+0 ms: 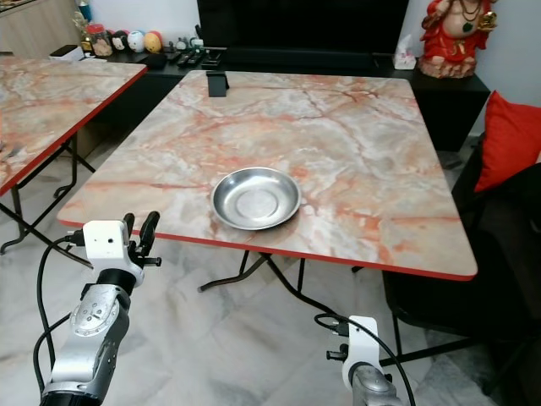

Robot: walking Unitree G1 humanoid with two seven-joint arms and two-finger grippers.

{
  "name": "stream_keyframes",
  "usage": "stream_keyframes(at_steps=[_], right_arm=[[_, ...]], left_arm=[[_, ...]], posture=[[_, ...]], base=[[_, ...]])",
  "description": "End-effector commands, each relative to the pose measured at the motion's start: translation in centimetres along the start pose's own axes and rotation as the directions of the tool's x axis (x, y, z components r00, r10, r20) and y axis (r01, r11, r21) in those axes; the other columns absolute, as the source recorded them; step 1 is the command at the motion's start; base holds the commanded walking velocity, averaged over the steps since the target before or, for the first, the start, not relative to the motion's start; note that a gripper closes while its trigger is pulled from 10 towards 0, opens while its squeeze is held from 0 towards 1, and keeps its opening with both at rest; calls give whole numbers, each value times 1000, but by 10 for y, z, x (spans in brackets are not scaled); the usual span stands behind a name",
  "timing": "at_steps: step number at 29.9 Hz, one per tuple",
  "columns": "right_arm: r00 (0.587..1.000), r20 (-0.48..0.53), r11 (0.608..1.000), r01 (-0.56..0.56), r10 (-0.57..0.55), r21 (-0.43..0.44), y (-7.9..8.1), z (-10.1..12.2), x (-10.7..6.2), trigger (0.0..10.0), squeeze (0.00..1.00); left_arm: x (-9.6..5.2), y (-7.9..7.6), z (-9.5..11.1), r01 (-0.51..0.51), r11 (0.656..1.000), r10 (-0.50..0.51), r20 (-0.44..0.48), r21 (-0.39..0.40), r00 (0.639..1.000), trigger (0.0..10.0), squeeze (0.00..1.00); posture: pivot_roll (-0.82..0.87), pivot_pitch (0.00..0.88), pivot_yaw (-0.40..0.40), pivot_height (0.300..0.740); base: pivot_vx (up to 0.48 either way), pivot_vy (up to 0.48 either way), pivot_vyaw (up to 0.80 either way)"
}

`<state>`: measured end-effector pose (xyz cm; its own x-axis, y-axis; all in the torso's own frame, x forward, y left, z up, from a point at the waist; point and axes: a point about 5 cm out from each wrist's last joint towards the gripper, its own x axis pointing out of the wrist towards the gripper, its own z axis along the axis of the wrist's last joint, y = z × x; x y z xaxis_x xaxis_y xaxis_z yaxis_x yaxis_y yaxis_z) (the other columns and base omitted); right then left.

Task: Setting the table

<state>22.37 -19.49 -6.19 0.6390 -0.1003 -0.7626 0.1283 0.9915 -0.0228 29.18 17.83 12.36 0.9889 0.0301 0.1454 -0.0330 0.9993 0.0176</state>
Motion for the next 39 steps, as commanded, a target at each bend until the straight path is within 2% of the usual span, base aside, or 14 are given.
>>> stream_keyframes(at_steps=[1,26,31,39], right_arm=[[1000,6,1000,1,-1,8,0,0,0,10000,0],[997,73,1000,-9,7,25,5,6,0,10000,0],[996,89,1000,-15,16,-12,6,8,0,10000,0],[985,170,999,-34,29,24,8,15,-1,10000,0]], left_arm=[[0,0,-1,12,1000,-12,-14,5,1000,10000,0],[3,0,5,21,1000,-21,-2,4,1000,10000,0],[3,1,5,18,1000,-18,-3,8,1000,10000,0],[3,4,7,12,1000,-12,0,14,1000,10000,0]], posture=[[-108,0,42,740],[-98,0,62,740],[-82,0,60,740],[-77,0,60,740]], base=[[0,337,0],[0,367,0],[0,367,0],[0,365,0]])
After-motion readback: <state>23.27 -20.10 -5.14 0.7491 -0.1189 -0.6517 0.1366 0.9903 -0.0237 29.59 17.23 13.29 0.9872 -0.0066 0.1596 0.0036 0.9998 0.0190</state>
